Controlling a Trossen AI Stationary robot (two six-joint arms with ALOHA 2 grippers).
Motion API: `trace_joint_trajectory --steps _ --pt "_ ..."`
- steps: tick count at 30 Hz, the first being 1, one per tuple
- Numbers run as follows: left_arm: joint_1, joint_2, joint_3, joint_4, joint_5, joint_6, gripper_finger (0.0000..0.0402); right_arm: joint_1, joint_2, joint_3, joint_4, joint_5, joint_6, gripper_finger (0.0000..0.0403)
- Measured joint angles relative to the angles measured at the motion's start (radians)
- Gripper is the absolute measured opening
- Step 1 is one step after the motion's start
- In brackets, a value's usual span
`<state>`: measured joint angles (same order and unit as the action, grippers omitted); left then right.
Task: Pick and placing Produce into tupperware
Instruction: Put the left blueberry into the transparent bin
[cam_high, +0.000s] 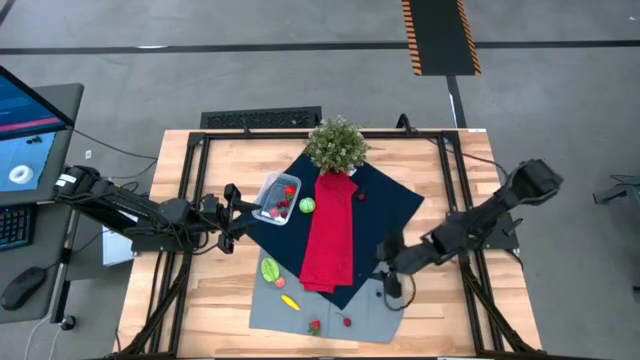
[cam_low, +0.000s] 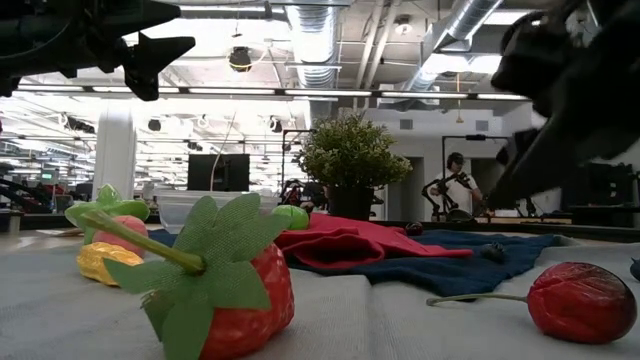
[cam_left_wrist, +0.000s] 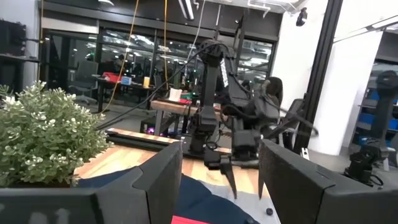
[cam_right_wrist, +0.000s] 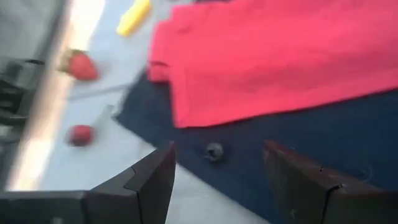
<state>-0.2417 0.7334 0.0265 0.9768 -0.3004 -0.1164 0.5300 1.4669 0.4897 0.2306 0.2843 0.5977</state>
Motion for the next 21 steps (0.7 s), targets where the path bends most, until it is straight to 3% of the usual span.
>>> trace_joint_trajectory --steps 5,9,15,21 --pt "0.000 0.000 0.000 0.000 0.000 0.000 0.0203 0.039 0.166 0.105 -0.030 0.096 -0.001 0.0260" --pt "0.000 0.000 0.000 0.000 0.001 0.000 0.0203 0.056 0.243 0.213 -0.183 0.135 -0.001 0.0260" --pt "0.000 0.000 0.000 0.000 0.001 0.000 0.0203 0.089 0.290 0.317 -0.337 0.186 -0.003 0.0260" --pt "0.000 0.000 0.000 0.002 0.001 0.006 0.0203 0.096 0.289 0.326 -0.343 0.197 0.002 0.0259"
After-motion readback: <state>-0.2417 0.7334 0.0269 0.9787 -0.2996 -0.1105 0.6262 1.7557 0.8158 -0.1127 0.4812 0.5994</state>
